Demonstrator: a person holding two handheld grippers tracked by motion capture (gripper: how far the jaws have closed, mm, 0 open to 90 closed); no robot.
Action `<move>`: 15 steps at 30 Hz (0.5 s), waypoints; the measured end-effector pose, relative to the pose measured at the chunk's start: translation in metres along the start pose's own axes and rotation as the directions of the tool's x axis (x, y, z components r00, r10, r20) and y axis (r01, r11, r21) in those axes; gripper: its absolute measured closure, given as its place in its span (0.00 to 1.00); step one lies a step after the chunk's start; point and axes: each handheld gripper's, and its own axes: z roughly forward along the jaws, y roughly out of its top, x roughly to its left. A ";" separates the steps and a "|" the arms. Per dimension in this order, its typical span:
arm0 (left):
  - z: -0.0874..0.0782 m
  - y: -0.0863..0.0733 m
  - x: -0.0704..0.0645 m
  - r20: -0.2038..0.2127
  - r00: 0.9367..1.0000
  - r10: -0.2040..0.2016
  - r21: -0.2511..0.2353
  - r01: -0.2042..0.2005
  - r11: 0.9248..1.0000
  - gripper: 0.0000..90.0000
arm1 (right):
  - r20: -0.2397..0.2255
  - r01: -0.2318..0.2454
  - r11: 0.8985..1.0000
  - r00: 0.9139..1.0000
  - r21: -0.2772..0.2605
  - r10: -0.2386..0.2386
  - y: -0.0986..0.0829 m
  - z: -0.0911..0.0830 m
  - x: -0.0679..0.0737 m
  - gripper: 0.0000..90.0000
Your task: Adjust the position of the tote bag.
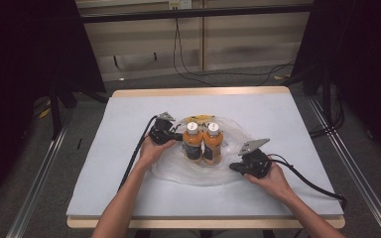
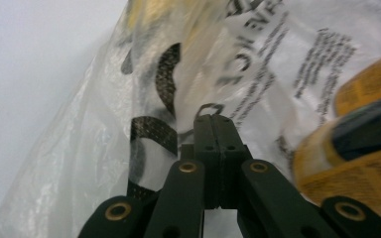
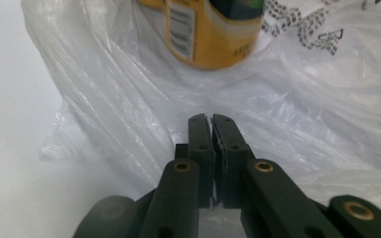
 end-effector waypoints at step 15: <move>-0.062 -0.003 -0.027 0.020 0.997 0.074 -0.167 -0.070 0.984 0.75 | 0.026 -0.046 0.986 0.998 -0.162 0.051 0.009 -0.020 -0.005 0.94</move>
